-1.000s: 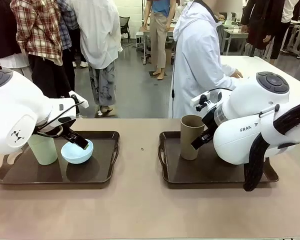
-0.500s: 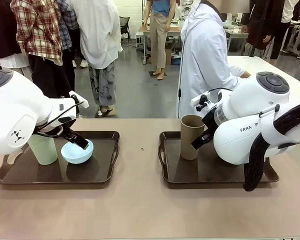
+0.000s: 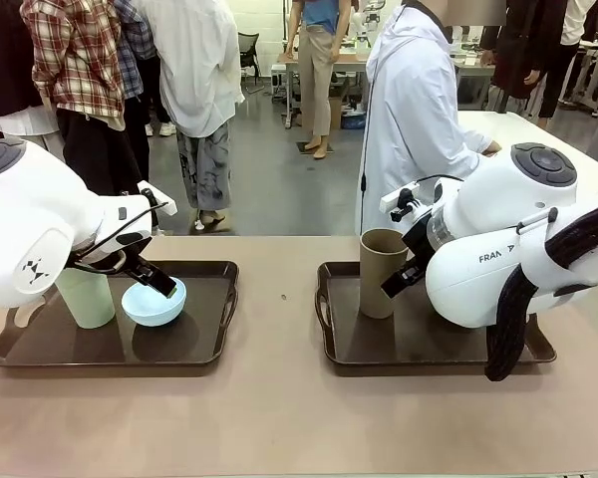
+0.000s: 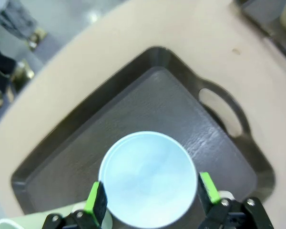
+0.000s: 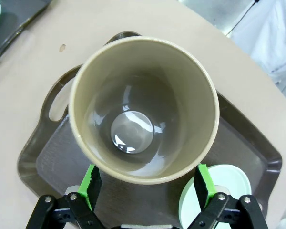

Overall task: Set up a tray with a mat and arrange the tableware.
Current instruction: Pick up the Picnic Bowl and Reusable plastic cup from the Handle tray in front of the human's position and hold them in the air.

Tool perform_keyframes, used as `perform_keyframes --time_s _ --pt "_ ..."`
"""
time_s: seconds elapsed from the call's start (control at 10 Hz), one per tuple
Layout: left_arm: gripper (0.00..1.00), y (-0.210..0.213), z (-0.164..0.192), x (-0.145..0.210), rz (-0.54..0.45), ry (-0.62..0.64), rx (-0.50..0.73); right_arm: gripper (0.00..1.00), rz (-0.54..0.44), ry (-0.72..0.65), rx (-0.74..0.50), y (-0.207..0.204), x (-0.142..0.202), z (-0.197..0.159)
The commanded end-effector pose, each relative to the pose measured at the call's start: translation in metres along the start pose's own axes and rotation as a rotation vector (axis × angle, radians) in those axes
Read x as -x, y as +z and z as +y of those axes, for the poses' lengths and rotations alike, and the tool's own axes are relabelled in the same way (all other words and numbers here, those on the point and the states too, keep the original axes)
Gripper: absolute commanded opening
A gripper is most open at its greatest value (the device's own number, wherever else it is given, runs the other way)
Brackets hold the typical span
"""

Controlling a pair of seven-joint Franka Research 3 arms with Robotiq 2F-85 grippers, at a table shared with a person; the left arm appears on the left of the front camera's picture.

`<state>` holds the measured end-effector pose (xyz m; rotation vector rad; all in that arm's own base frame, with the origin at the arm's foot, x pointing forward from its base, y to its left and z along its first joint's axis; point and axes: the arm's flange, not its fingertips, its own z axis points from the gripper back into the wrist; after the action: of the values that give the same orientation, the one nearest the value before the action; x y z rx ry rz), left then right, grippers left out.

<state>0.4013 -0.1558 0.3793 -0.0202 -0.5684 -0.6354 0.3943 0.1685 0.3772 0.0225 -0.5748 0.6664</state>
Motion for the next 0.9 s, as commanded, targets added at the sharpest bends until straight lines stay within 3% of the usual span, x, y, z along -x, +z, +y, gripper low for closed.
perform_keyframes --time_s 0.0,0.1,0.4,0.5,0.8 --pt "1.0 0.062 -0.026 0.007 -0.077 -0.107 -0.006 1.0 0.0 -0.007 0.024 0.044 0.009 0.025" --pt "1.0 0.089 -0.03 0.006 -0.087 -0.109 -0.014 1.0 0.023 -0.039 0.075 0.068 0.011 0.033" --pt "1.0 0.157 -0.04 0.017 0.045 0.008 0.018 1.0 0.217 -0.204 0.173 0.131 0.039 0.054" --pt "1.0 0.171 -0.043 0.028 0.112 0.016 0.02 1.0 0.264 -0.208 0.142 0.144 0.057 0.059" --pt "1.0 0.176 -0.035 0.053 0.186 0.062 0.113 1.0 0.234 -0.232 -0.013 0.153 0.096 0.058"
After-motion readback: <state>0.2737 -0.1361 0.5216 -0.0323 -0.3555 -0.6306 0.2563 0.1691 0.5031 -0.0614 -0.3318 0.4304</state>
